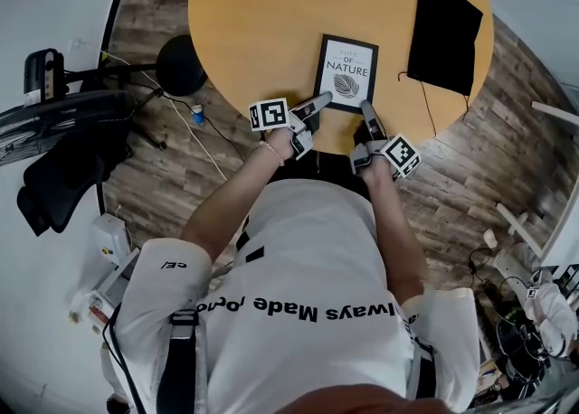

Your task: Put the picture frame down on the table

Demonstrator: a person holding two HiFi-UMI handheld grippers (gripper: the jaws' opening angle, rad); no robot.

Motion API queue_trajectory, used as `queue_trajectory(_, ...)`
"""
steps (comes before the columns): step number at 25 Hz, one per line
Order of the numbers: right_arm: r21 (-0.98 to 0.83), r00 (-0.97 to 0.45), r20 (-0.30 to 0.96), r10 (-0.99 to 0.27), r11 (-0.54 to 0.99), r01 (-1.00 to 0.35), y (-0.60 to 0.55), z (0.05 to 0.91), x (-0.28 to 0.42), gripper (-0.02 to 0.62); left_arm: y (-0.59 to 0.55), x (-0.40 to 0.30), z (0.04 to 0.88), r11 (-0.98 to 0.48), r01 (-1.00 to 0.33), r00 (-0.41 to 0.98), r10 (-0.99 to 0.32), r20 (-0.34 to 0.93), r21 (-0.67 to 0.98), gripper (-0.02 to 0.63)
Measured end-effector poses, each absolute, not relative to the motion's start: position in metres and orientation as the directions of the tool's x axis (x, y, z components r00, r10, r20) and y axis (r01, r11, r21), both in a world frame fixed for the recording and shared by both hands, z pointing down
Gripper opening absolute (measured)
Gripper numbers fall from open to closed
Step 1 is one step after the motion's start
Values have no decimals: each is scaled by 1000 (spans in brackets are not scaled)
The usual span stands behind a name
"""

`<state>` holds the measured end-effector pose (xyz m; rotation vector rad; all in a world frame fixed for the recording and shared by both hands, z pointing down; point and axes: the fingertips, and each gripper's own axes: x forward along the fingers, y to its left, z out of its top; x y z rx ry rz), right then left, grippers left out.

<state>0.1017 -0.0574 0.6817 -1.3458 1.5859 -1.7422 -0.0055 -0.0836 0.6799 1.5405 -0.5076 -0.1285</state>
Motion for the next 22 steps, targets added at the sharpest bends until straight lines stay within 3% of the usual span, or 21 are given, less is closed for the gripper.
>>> queue_trajectory(22, -907, -436, 408, -802, -300, -297, -53, 707, 102, 112, -80, -5, 705, 75, -276, 885, -369, 284, 958, 80)
